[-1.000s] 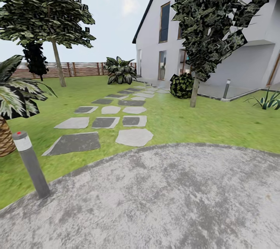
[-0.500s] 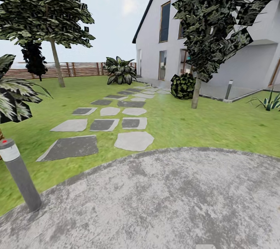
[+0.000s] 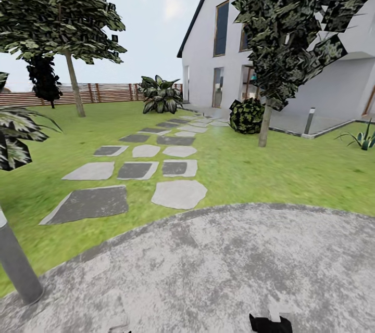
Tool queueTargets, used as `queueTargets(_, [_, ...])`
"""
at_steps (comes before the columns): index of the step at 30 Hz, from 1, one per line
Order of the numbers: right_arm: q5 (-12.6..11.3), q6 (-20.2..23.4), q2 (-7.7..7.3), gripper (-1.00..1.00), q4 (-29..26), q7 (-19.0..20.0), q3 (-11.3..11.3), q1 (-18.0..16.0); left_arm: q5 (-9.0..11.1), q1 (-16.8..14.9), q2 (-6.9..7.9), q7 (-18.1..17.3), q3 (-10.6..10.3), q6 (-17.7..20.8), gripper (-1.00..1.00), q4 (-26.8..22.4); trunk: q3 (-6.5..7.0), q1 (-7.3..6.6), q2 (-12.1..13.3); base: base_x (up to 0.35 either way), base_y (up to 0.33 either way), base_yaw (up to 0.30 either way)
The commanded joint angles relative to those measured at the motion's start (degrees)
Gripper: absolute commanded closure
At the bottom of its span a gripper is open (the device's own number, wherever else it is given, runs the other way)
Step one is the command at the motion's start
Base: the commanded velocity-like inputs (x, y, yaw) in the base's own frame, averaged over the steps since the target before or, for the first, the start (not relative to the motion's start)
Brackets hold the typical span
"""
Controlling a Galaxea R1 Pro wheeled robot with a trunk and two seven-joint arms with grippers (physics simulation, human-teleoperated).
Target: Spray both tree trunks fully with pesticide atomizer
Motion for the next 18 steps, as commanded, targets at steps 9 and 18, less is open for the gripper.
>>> queueTargets(9, [-0.06, -0.54, -0.19, -1.00, -0.33, 0.30, -2.80, 0.05, 2.84, -0.29, -0.34, -0.25, 0.00, -0.97, -1.00, -0.07, -0.06, 0.03, -0.03, 0.335, 0.000, 0.000])
queueTargets(18, [-0.06, -0.62, -0.26, -1.00, -0.43, 0.32, -3.06, 0.06, 4.93, -0.08, -0.57, -0.69, 0.03, -4.43, -1.00, -0.67, -0.06, 0.03, -0.03, 0.335, 0.000, 0.005])
